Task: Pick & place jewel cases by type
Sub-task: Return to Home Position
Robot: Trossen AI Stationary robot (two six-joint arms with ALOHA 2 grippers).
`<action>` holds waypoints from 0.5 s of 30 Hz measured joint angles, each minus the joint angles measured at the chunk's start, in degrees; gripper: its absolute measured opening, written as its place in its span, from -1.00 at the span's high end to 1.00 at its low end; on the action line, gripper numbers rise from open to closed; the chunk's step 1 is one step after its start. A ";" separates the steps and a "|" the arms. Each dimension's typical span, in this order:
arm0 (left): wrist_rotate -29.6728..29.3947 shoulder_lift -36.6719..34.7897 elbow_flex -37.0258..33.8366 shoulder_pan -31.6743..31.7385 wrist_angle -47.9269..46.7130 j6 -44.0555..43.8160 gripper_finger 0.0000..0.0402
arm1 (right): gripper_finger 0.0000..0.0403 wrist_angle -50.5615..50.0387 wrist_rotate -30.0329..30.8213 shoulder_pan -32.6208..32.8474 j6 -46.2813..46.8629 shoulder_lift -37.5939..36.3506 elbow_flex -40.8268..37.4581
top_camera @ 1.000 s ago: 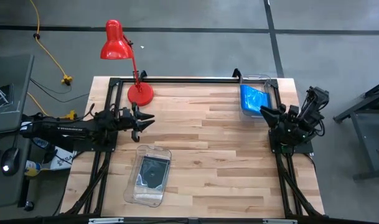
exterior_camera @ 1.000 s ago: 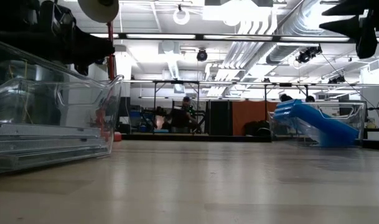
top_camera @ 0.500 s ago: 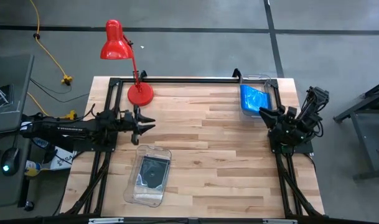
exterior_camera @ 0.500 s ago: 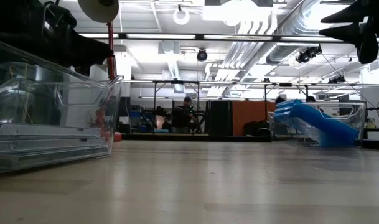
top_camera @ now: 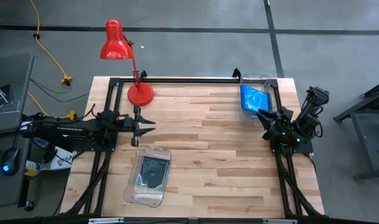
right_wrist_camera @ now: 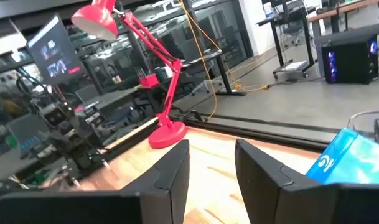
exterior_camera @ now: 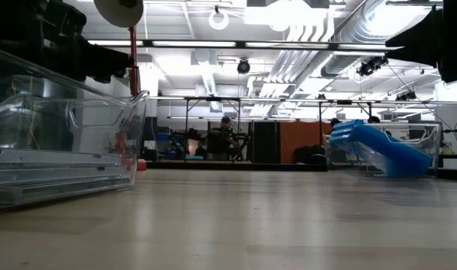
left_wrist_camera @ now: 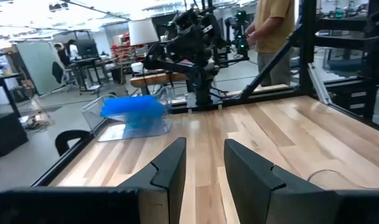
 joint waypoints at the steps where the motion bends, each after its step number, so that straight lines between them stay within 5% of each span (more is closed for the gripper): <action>1: -0.27 0.00 0.00 0.00 0.00 0.02 0.48 | 0.45 0.01 0.03 0.00 0.74 0.00 0.00; 9: -1.79 0.00 0.00 0.00 0.02 0.14 0.48 | 0.45 -3.85 -3.09 -1.48 7.58 0.00 0.00; 15: -3.02 -0.02 -0.02 0.02 0.04 0.22 0.48 | 0.45 -18.20 -5.63 -5.29 17.65 0.00 0.00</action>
